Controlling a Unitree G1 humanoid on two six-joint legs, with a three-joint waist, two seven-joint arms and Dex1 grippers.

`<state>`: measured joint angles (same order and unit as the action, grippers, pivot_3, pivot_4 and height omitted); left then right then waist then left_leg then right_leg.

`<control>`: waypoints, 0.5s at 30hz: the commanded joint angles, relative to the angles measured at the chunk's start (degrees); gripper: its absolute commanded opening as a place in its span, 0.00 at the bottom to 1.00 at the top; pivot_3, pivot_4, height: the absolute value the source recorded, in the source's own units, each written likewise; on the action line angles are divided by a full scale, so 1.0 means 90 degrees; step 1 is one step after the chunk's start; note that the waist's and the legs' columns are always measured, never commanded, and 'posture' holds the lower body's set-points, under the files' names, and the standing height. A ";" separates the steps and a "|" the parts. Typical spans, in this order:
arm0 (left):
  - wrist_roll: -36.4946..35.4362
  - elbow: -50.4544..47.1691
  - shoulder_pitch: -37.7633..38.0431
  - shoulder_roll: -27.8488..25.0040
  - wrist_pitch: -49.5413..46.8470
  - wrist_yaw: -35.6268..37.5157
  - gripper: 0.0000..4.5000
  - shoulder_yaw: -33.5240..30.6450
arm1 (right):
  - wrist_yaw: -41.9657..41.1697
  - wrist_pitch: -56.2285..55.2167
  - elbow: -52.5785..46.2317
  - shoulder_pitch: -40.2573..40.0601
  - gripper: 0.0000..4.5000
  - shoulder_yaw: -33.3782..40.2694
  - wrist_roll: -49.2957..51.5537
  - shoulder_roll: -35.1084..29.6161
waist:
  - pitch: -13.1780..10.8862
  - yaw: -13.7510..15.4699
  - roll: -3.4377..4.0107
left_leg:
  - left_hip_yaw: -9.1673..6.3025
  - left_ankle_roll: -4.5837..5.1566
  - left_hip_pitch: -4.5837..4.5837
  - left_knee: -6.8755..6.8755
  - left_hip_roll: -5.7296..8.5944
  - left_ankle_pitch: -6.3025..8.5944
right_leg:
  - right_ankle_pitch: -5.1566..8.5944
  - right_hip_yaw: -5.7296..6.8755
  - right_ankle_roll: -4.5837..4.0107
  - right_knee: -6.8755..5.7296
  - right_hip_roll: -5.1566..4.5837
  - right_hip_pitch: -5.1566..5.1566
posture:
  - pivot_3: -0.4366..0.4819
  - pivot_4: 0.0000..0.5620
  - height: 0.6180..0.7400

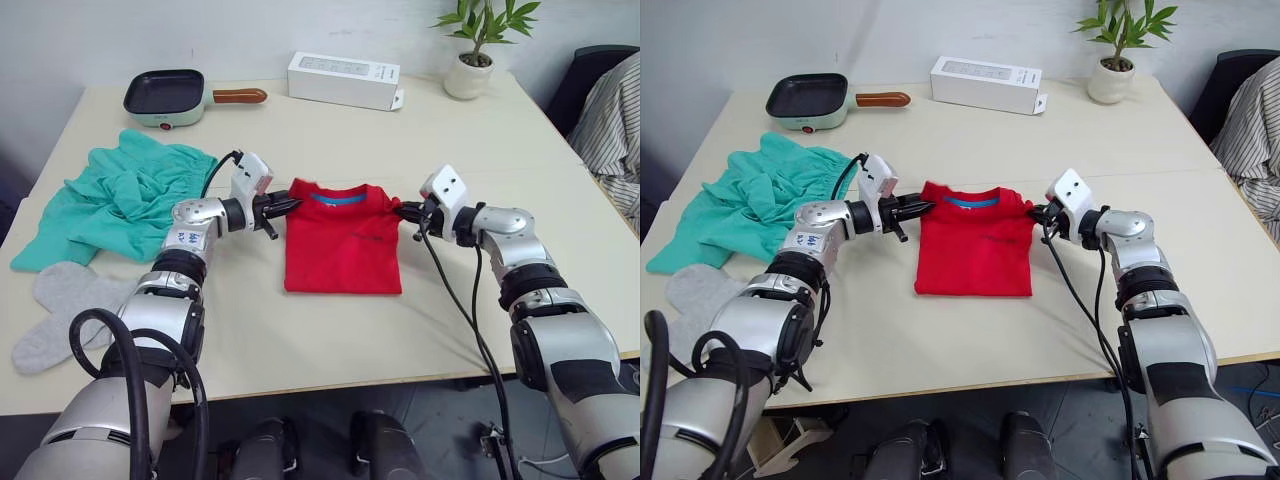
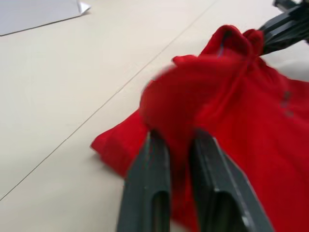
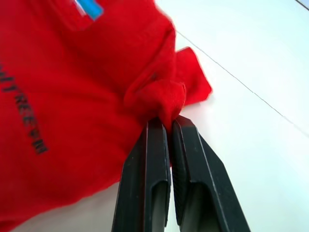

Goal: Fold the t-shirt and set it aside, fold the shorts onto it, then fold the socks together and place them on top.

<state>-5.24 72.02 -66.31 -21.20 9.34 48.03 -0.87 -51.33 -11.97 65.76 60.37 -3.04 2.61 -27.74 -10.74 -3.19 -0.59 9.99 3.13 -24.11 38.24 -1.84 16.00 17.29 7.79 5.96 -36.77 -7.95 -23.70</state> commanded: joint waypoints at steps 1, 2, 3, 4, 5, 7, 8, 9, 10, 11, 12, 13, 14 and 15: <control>0.0085 -0.0128 0.0003 -0.0131 0.0187 -0.0542 0.42 -0.0194 | 0.0602 -0.0356 -0.0113 0.0099 0.24 0.0356 0.0073 0.0025 | 0.0000 -0.0001 0.0000 | 0.0000 0.0000 0.0000 0.0000 0.0000 0.0000 | 0.0000 0.0000 0.0000 -0.0001 -0.0001 0.0000 | 0.48 0.27 1.00; 0.0104 -0.0156 0.0038 -0.0165 0.0226 -0.0651 0.50 -0.0227 | 0.0813 -0.0417 -0.0103 0.0084 0.32 0.0437 0.0068 0.0013 | 0.0000 -0.0002 0.0000 | -0.0001 0.0000 0.0000 0.0000 0.0000 0.0000 | 0.0000 0.0001 0.0000 -0.0001 -0.0001 0.0000 | 0.48 0.27 1.00; 0.0105 -0.0188 0.0079 -0.0198 0.0226 -0.0715 0.57 -0.0262 | 0.0980 -0.0490 -0.0101 0.0061 0.40 0.0491 0.0056 -0.0022 | 0.0000 -0.0003 0.0000 | -0.0001 0.0000 0.0000 -0.0001 0.0001 0.0000 | 0.0000 0.0001 0.0000 -0.0002 -0.0003 0.0000 | 0.48 0.27 1.00; 0.0130 -0.0251 0.0151 -0.0240 0.0300 -0.0736 0.65 -0.0267 | 0.1130 -0.0538 -0.0110 0.0025 0.48 0.0548 0.0053 -0.0072 | 0.0000 -0.0004 0.0000 | -0.0001 0.0000 0.0001 -0.0001 0.0001 0.0000 | 0.0000 0.0001 0.0000 -0.0003 -0.0003 0.0000 | 0.48 0.27 1.00; 0.0145 -0.0362 0.0255 -0.0288 0.0458 -0.0681 0.71 -0.0263 | 0.1197 -0.0608 -0.0150 -0.0033 0.56 0.0613 0.0075 -0.0140 | 0.0000 -0.0005 0.0000 | -0.0001 0.0000 0.0001 -0.0001 0.0002 0.0000 | 0.0000 0.0001 0.0000 -0.0003 -0.0004 0.0000 | 0.48 0.27 1.00; 0.0010 -0.0698 0.0494 -0.0362 0.0668 -0.0346 0.71 -0.0330 | 0.1036 -0.0779 -0.0358 -0.0211 0.70 0.0737 0.0178 -0.0279 | 0.0000 -0.0002 0.0000 | -0.0001 0.0000 0.0003 -0.0004 0.0003 0.0000 | 0.0000 0.0000 0.0000 -0.0003 -0.0005 0.0000 | 0.48 0.27 1.00; -0.0074 -0.0921 0.0640 -0.0403 0.0753 -0.0112 0.71 -0.0352 | 0.0788 -0.0890 -0.0547 -0.0344 0.79 0.0796 0.0284 -0.0338 | 0.0000 0.0007 0.0000 | -0.0001 0.0000 0.0003 -0.0006 0.0003 0.0000 | 0.0000 0.0001 0.0000 -0.0002 -0.0005 0.0000 | 0.48 0.27 1.00; -0.0166 -0.1240 0.0837 -0.0451 0.0851 0.0228 0.76 -0.0349 | 0.0412 -0.0973 -0.0810 -0.0512 0.87 0.0842 0.0420 -0.0403 | 0.0000 0.0011 0.0000 | -0.0002 0.0000 0.0002 -0.0006 0.0005 0.0000 | 0.0000 0.0001 0.0000 -0.0002 -0.0006 0.0000 | 0.48 0.27 1.00; -0.0244 -0.1538 0.1017 -0.0490 0.0930 0.0513 0.79 -0.0347 | 0.0113 -0.0978 -0.1042 -0.0660 0.95 0.0856 0.0504 -0.0464 | 0.0000 0.0007 0.0000 | -0.0002 0.0000 0.0002 -0.0007 0.0006 0.0000 | 0.0000 0.0002 0.0000 -0.0001 -0.0005 0.0000 | 0.48 0.27 1.00; -0.0325 -0.1867 0.1215 -0.0532 0.1009 0.0794 0.84 -0.0334 | -0.0236 -0.1023 -0.1330 -0.0837 1.00 0.0845 0.0611 -0.0526 | 0.0000 0.0006 0.0000 | -0.0001 0.0000 0.0002 -0.0007 0.0007 0.0000 | 0.0000 0.0001 0.0000 0.0000 -0.0005 0.0000 | 0.48 0.27 1.00; -0.0389 -0.2222 0.1431 -0.0586 0.1121 0.1080 0.90 -0.0296 | -0.0707 -0.1019 -0.1725 -0.1050 1.00 0.0818 0.0800 -0.0578 | 0.0000 0.0006 0.0000 | 0.0000 0.0000 0.0002 -0.0006 0.0007 0.0000 | 0.0000 0.0000 0.0000 0.0000 -0.0006 0.0000 | 0.48 0.27 1.00; -0.0480 -0.2720 0.1749 -0.0668 0.1265 0.1440 0.96 -0.0223 | -0.1242 -0.0827 -0.2369 -0.1406 1.00 0.0701 0.1001 -0.0676 | 0.0000 0.0007 0.0000 | 0.0001 0.0000 0.0002 -0.0006 0.0007 0.0000 | 0.0000 -0.0001 0.0000 0.0001 -0.0005 0.0001 | 0.48 0.27 1.00; -0.0566 -0.3219 0.2068 -0.0753 0.1371 0.1791 0.99 -0.0141 | -0.1714 -0.0726 -0.3040 -0.1779 1.00 0.0583 0.1194 -0.0765 | 0.0000 0.0008 0.0000 | 0.0000 0.0000 0.0003 -0.0006 0.0006 0.0000 | 0.0000 -0.0001 0.0000 0.0000 -0.0005 0.0001 | 0.48 0.27 1.00; -0.0622 -0.3662 0.2364 -0.0842 0.1494 0.2098 0.99 -0.0051 | -0.1993 -0.0585 -0.3657 -0.2127 1.00 0.0459 0.1300 -0.0838 | 0.0000 0.0012 0.0001 | -0.0001 0.0000 0.0005 -0.0006 0.0005 0.0000 | 0.0000 -0.0002 0.0000 -0.0003 -0.0005 0.0001 | 0.48 0.27 1.00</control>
<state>-8.97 44.72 -46.47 -27.60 20.58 62.71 -1.90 -64.42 -18.19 40.39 42.64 2.02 11.45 -33.83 -10.74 -3.09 -0.58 9.98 3.13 -24.06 38.17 -1.80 16.00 17.30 7.78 5.96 -36.79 -7.99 -23.69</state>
